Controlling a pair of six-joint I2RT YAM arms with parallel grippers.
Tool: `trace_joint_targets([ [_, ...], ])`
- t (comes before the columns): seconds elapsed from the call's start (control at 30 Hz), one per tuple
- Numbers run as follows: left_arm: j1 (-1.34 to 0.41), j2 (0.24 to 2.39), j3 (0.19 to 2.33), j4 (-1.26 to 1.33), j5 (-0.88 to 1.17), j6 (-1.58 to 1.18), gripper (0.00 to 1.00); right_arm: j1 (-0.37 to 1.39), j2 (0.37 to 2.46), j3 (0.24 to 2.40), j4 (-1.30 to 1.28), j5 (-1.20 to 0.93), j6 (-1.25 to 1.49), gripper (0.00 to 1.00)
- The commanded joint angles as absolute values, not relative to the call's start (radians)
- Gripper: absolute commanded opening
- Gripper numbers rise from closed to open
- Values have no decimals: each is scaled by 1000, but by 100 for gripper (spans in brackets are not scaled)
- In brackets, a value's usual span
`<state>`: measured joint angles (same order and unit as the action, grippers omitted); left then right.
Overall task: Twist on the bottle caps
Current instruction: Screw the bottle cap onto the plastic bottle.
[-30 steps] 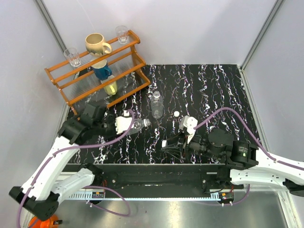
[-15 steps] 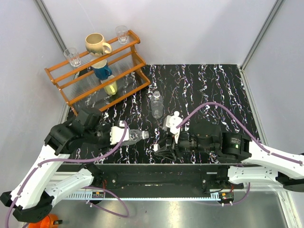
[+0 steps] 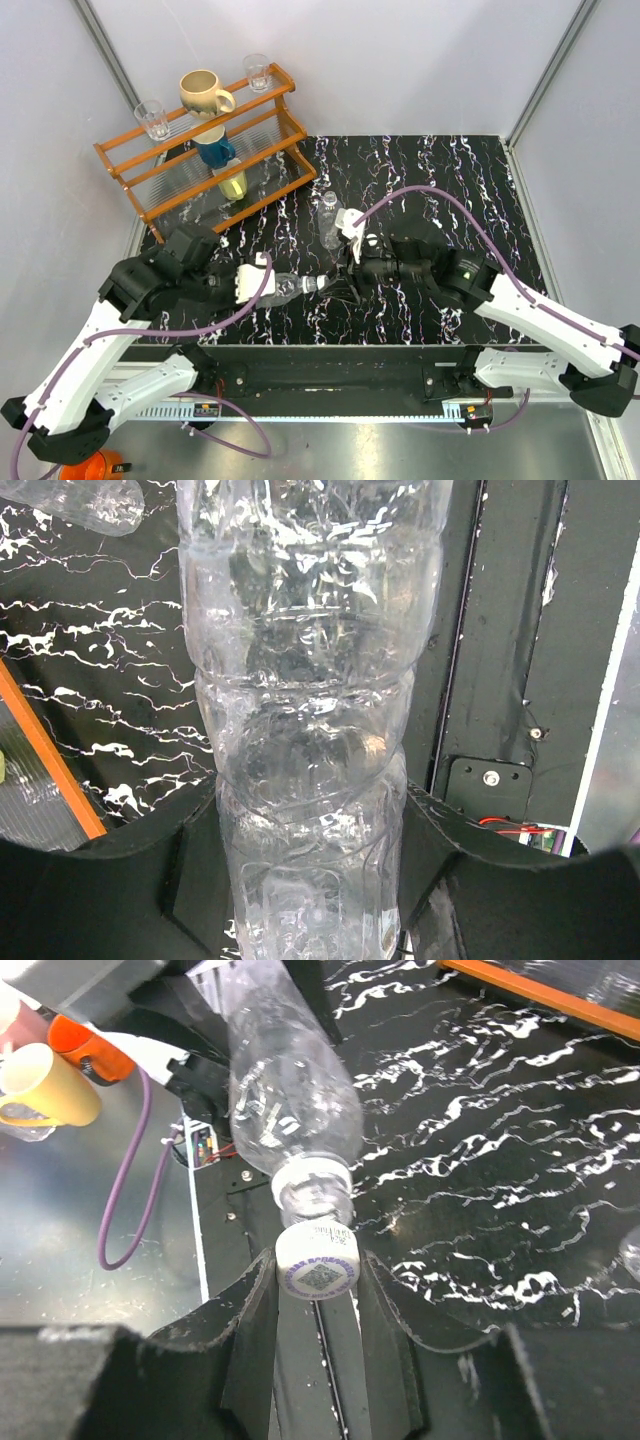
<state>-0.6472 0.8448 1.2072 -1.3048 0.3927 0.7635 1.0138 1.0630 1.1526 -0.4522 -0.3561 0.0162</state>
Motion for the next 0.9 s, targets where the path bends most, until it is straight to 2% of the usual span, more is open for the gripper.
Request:
trace_joint_targets([
  [0.0, -650, 862, 1206, -1239, 380, 735, 42, 1000, 1086, 1195, -379, -517, 5, 21],
  [0.47, -650, 897, 1246, -1218, 391, 707, 41, 947, 1045, 1132, -339, -537, 11, 19],
  [0.87, -650, 920, 1262, -1218, 393, 706, 40, 861, 1106, 1134, -290, -676, 23, 19],
])
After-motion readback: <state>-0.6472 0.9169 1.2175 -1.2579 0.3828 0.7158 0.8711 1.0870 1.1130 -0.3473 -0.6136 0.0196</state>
